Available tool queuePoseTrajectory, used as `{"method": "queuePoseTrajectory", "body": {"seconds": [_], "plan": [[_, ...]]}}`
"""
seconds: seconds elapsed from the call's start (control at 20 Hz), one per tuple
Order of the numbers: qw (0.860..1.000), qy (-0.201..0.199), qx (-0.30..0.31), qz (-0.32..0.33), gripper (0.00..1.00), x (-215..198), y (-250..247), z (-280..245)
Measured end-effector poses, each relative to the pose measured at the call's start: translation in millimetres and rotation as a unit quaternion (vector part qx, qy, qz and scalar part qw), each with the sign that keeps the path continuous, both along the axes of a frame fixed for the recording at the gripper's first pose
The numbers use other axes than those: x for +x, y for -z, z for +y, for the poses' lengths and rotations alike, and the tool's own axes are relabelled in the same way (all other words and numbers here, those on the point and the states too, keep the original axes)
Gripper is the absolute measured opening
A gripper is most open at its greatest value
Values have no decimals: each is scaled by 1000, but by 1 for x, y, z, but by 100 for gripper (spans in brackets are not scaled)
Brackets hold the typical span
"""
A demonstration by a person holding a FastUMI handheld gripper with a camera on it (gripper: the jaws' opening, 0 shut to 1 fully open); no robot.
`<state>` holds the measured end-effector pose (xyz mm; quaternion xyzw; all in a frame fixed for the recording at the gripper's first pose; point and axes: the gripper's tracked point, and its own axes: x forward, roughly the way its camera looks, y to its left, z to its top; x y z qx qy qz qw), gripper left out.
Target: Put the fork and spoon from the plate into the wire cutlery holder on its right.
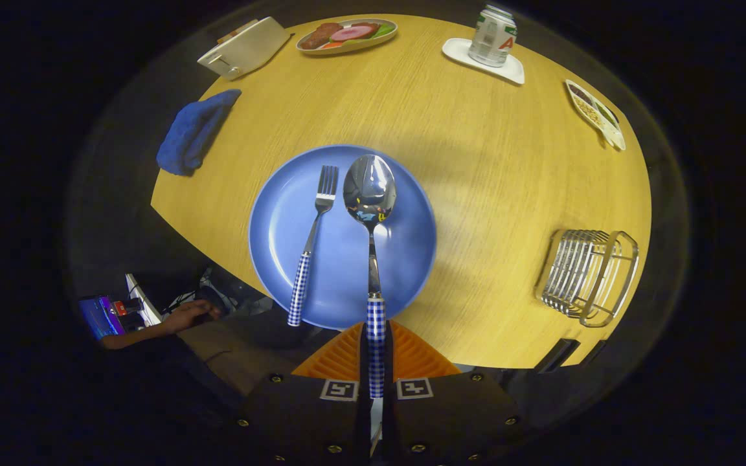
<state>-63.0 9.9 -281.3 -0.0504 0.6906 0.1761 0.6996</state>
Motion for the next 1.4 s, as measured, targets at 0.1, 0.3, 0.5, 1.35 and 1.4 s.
{"method": "queuePoseTrajectory", "body": {"seconds": [0.1, 0.3, 0.5, 1.35, 1.4], "plan": [[1000, 8, -5, 0, 7, -2, -11, -18], [1000, 2, -28, 5, 7, -9, -40, -70], [998, -13, -68, 0, 7, -7, -63, -125], [959, -88, -225, 147, 7, 18, -24, -238], [956, -92, -226, 160, 7, 19, -22, -238]]}}
